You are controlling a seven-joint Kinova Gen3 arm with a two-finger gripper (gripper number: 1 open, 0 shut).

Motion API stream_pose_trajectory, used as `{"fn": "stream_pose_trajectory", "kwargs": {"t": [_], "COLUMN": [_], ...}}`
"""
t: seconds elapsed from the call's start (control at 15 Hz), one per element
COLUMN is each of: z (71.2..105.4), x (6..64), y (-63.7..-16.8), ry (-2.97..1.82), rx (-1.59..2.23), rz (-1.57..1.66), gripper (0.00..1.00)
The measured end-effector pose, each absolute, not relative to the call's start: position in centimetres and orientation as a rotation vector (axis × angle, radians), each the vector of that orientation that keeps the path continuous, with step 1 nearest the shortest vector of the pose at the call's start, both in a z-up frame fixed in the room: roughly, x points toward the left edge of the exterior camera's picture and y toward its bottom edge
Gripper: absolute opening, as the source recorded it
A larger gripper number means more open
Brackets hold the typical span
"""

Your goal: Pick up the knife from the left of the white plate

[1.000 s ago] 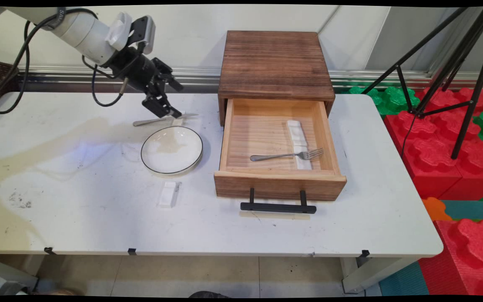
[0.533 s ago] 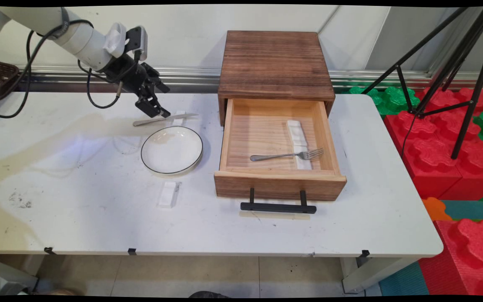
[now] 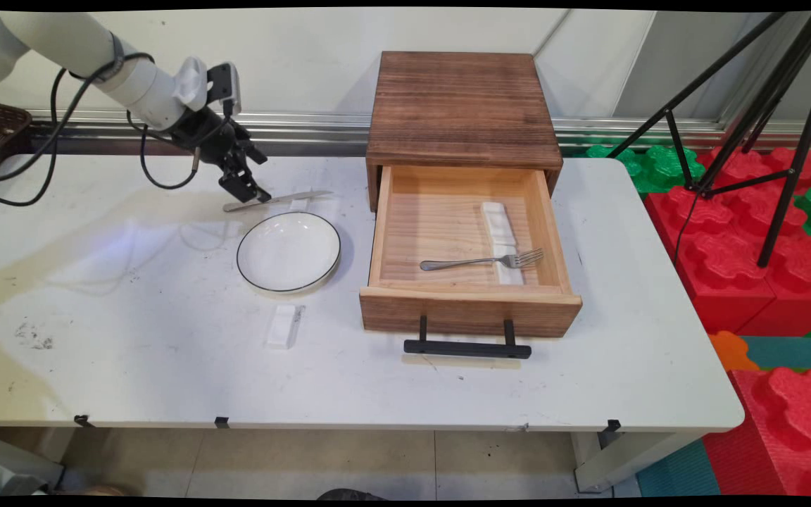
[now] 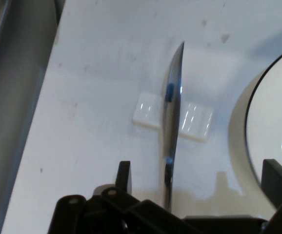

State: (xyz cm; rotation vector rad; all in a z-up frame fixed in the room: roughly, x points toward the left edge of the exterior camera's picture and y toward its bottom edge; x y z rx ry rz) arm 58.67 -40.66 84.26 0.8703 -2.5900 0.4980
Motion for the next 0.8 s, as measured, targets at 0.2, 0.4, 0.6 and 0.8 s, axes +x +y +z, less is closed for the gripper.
{"fn": "stream_pose_trajectory", "kwargs": {"t": [0.2, 0.4, 0.6, 0.8], "z": [82.7, 81.3, 80.3, 79.4], "x": [59.6, 60.4, 60.9, 61.1], "y": [-41.0, -41.4, -41.9, -42.4], "ry": [-2.611, -2.631, -2.645, -2.65], "rx": [0.892, 0.91, 0.91, 0.903], "rz": [0.489, 0.484, 0.482, 0.47], "gripper": [1.0, 1.0, 1.0, 1.0]}}
